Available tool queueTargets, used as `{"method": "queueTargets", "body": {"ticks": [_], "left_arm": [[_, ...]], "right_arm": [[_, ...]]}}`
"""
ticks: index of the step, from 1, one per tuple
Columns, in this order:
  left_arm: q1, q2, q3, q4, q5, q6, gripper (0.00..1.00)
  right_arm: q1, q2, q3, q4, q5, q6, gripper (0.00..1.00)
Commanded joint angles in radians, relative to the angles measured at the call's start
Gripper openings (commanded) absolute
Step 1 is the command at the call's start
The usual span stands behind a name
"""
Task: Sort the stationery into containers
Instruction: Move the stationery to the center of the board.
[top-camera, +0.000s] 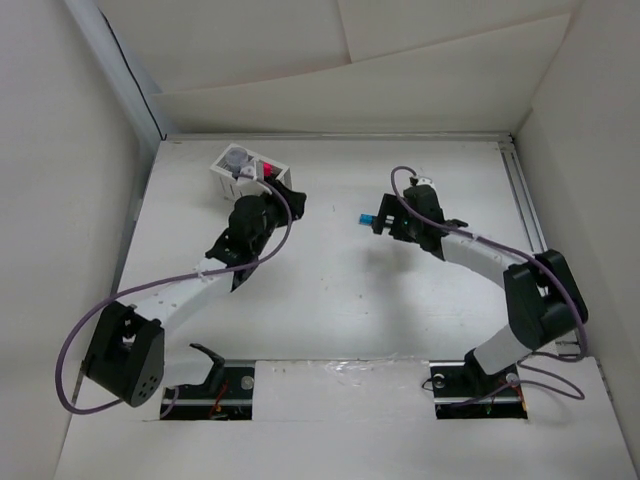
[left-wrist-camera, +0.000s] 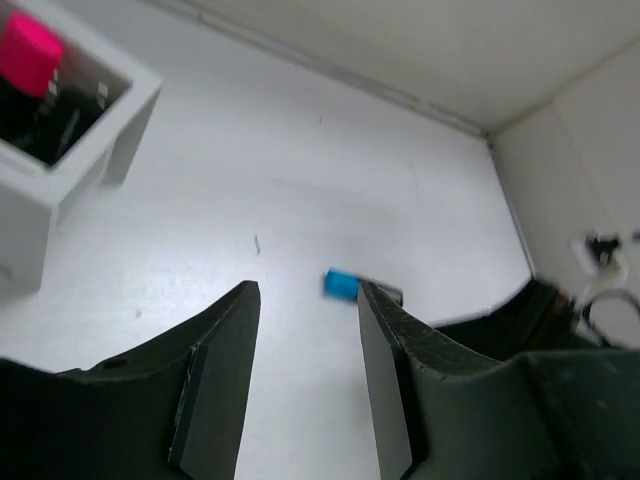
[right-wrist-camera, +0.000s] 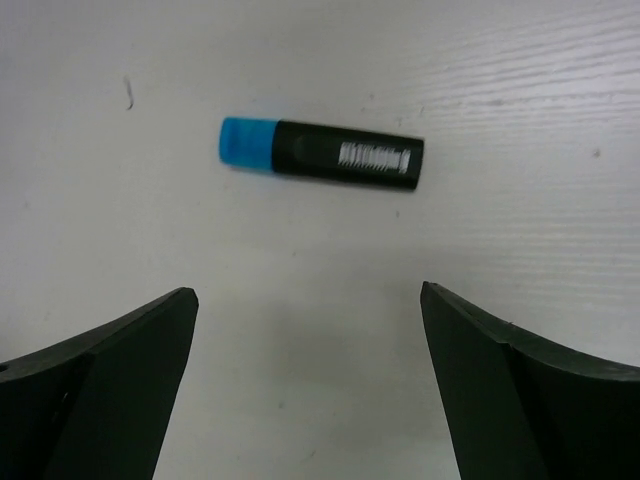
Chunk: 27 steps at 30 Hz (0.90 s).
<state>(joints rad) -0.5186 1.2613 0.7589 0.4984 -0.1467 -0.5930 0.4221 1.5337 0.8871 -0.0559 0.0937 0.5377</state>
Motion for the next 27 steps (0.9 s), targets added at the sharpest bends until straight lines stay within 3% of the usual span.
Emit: {"method": "queueTargets", "body": {"ticks": [1,10,21,27], "left_arm": [[0.008,-0.091,-0.076,0.08,0.117,-0.027,0.4],[0.008,-0.223,-0.187,0.062,0.19,0.031,0.4],[0.008,-0.304,-0.214,0.029,0.22,0.064,0.4],[0.008,-0.304,-0.214,0.029,0.229,0.064,0.4]], "right_arm": [[-0.039,0.071,0.096,-0.002,0.04,-0.011,1.0],[-0.092,0.307,0.271,-0.002,-0.02,-0.061,1.0],[-0.117,0.401,0.354,0.007,-0.113,-0.05,1.0],[-0.117,0.401,0.293,0.079,-0.196,-0.041,1.0]]}}
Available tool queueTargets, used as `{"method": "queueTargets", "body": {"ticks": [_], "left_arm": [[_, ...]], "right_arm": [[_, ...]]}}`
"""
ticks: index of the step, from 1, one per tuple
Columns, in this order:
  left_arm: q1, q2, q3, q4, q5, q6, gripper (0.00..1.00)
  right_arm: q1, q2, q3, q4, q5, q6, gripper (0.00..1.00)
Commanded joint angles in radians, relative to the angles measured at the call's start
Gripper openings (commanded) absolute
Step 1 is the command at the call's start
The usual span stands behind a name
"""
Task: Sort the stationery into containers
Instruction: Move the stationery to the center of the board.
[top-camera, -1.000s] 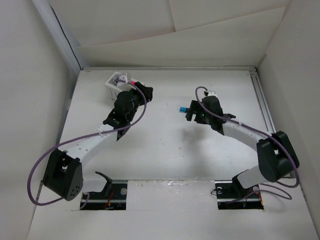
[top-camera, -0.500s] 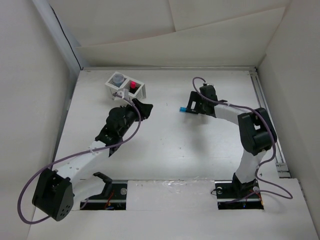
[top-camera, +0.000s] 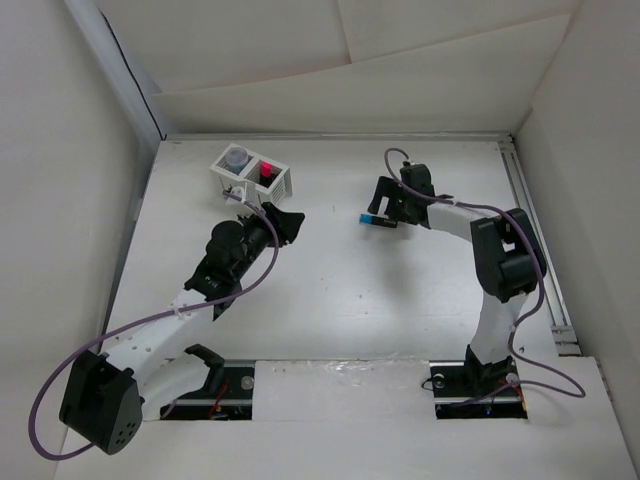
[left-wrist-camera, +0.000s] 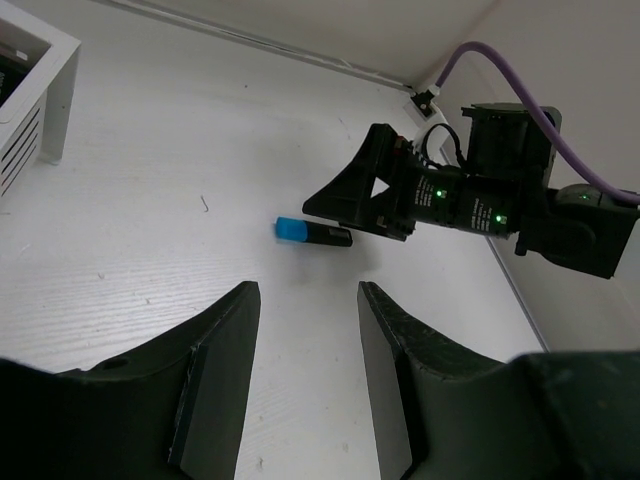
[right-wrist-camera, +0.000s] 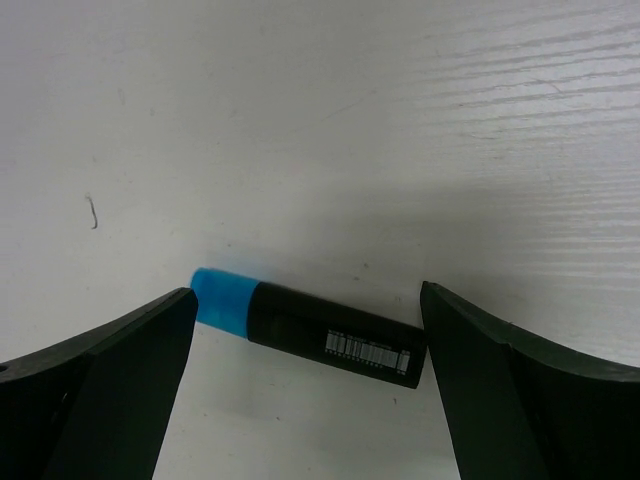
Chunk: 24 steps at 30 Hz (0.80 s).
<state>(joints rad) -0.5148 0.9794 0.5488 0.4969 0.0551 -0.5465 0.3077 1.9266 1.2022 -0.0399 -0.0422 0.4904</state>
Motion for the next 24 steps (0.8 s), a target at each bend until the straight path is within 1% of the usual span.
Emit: {"method": "queueTargets", "body": {"ticks": [1,5,7,11,15,20,23,24], "left_arm": [[0.004,-0.022,-0.004,0.031,0.028,0.017,0.4],[0.004,-0.022,-0.004,0.031,0.028,0.017,0.4],[0.004,-0.022,-0.004,0.031,0.028,0.017,0.4],[0.004,-0.022,-0.004,0.031,0.028,0.017,0.4],[0.004,-0.022,-0.004,0.031,0.028,0.017,0.4],[0.004,-0.022,-0.004,0.031,0.028,0.017,0.4],[0.004,-0.022,-0.004,0.031,0.028,0.017,0.4],[0.004,-0.022,-0.004,0.031,0.028,0.017,0.4]], "right_arm": [[-0.002,0.008,-0.033,0.075,-0.085,0.007,1.0],[-0.002,-0.001,-0.061,0.097,-0.143,0.007,0.98],[-0.002,-0.011,-0.091,0.106,-0.143,0.007,0.95],[0.033,-0.075,-0.173,0.129,-0.153,0.016,0.94],[0.07,-0.132,-0.249,0.129,-0.107,0.016,0.94],[0.106,-0.155,-0.277,0.12,-0.022,0.016,0.92],[0.116,-0.143,-0.254,0.068,0.045,0.016,0.86],[0.128,-0.132,-0.236,0.057,0.065,0.016,0.81]]}}
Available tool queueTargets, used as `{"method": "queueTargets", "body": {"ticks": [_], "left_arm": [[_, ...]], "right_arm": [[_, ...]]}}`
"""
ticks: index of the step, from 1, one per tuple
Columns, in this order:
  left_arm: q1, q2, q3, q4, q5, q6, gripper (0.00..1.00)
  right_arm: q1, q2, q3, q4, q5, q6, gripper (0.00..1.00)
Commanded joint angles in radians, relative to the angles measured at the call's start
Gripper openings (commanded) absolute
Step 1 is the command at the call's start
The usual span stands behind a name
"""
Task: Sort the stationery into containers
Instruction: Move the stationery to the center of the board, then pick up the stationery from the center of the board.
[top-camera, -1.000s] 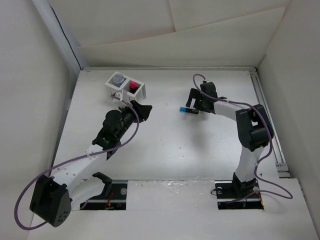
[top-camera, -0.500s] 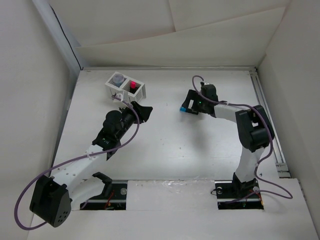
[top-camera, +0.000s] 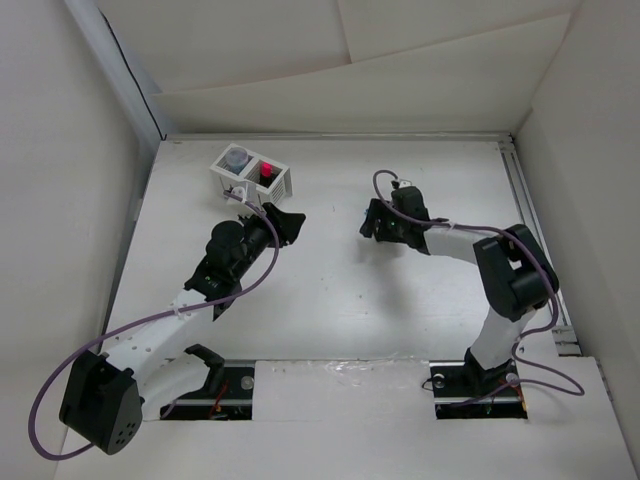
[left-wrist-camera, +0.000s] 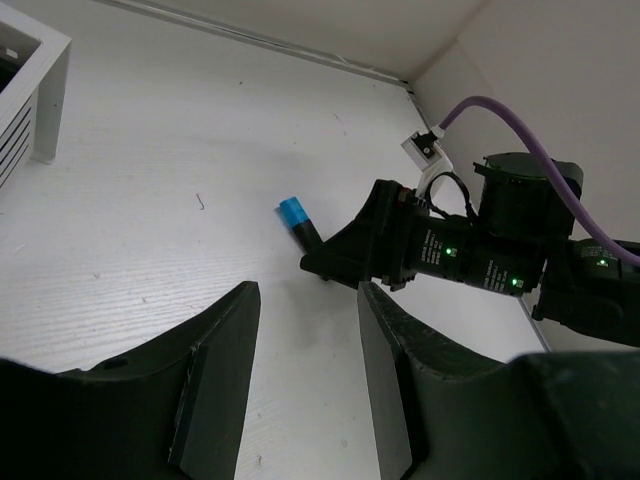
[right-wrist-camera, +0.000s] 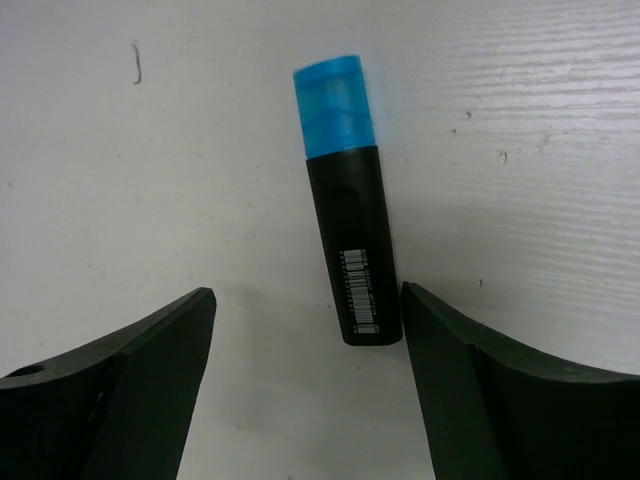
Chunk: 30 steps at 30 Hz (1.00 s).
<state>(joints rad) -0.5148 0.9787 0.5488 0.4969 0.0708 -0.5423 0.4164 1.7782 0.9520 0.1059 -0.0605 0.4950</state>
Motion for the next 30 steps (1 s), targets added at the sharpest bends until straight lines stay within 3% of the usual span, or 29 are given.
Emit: {"method": "queueTargets", "body": {"ticks": [1,9,18,21,25,26,27,28,30], "left_arm": [[0.004,-0.021,-0.004,0.031,0.012,0.013,0.4],[0.004,-0.003,-0.004,0.031,0.012,0.013,0.4],[0.004,0.008,-0.004,0.031,0.021,0.013,0.4],[0.004,0.008,-0.004,0.031,0.021,0.013,0.4],[0.004,0.008,-0.004,0.04,0.021,0.013,0.4],[0.004,0.008,-0.004,0.04,0.021,0.013,0.4],[0.004,0.008,-0.004,0.04,0.021,0.013,0.4],[0.004,0.017,-0.004,0.04,0.021,0.013,0.4],[0.004,0.017,-0.004,0.04,0.021,0.013,0.41]], "right_arm": [[0.019,0.026,0.025,-0.115,0.105,0.011,0.79],[0.097,0.073,0.129,-0.232,0.304,0.02,0.55],[0.108,0.144,0.174,-0.253,0.335,0.02,0.36],[0.108,0.162,0.183,-0.253,0.335,0.02,0.36],[0.117,0.171,0.192,-0.262,0.347,0.02,0.51],[0.117,0.171,0.192,-0.262,0.347,0.02,0.51],[0.117,0.171,0.201,-0.262,0.347,0.02,0.49],[0.117,0.181,0.202,-0.262,0.347,0.02,0.39],[0.117,0.181,0.202,-0.262,0.356,0.03,0.3]]}}
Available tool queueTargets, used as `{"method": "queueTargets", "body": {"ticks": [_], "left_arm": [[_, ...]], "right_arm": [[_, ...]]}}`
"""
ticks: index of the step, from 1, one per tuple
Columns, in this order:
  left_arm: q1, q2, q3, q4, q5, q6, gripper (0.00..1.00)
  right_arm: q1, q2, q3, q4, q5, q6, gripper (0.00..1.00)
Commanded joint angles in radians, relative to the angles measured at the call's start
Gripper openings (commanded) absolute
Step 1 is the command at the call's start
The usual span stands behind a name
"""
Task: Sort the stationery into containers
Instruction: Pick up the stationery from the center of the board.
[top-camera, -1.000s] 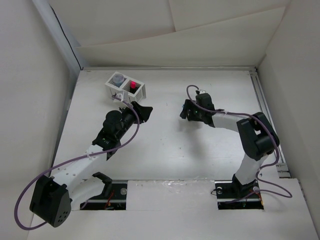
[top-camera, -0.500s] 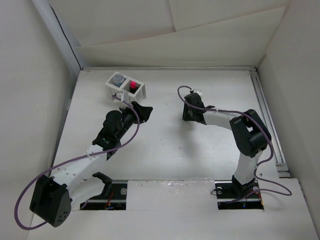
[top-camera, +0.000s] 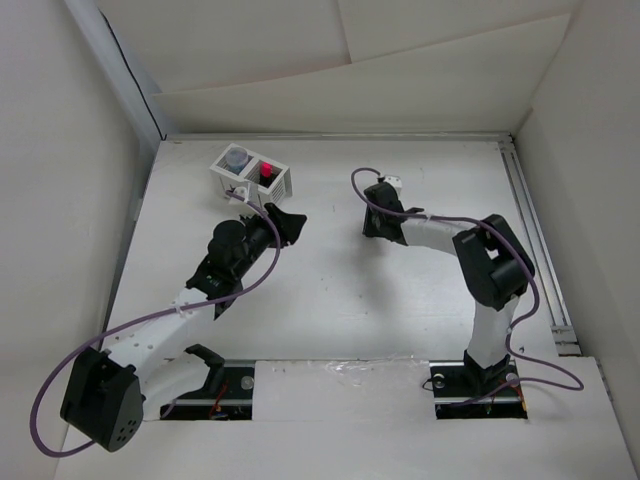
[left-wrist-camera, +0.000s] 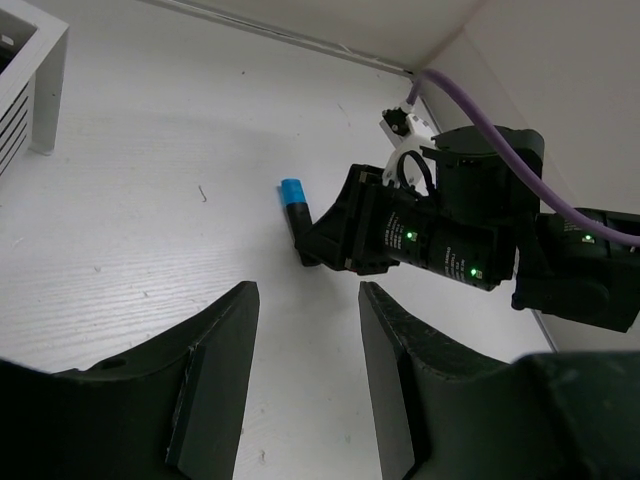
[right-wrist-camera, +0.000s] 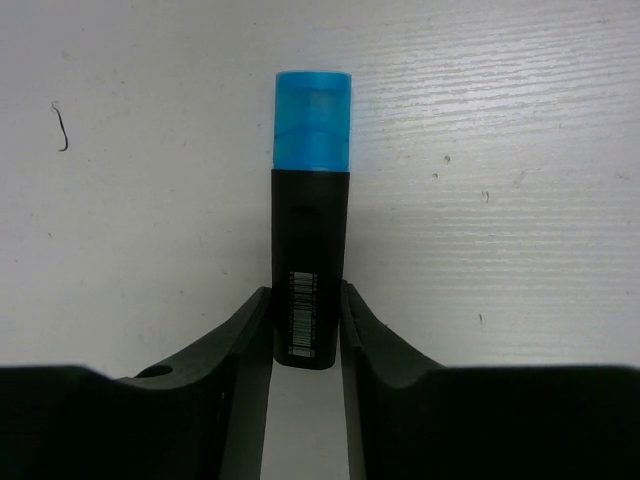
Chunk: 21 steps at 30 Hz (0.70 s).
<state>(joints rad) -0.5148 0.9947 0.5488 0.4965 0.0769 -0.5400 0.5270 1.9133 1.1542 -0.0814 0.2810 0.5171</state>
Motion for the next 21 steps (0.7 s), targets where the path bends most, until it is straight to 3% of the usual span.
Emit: {"method": "queueTargets", "body": {"ticks": [1,2,5,13,21], "left_arm": [[0.004,0.001,-0.004,0.04,0.015,0.011,0.41],[0.004,0.01,-0.004,0.04,0.015,0.011,0.41],[0.015,0.019,0.005,0.031,0.027,0.002,0.41],[0.039,0.079,0.025,0.022,0.099,-0.017,0.45],[0.039,0.185,0.066,0.042,0.192,-0.026,0.53]], "right_arm": [[0.007,0.046,-0.01,-0.075,0.015,0.008,0.25],[0.007,0.035,-0.01,-0.075,0.015,0.008,0.17],[0.016,-0.014,-0.037,-0.066,0.015,0.008,0.11],[0.071,-0.273,-0.172,0.031,-0.111,-0.02,0.1],[0.24,-0.358,-0.168,0.031,-0.157,-0.02,0.1]]}}
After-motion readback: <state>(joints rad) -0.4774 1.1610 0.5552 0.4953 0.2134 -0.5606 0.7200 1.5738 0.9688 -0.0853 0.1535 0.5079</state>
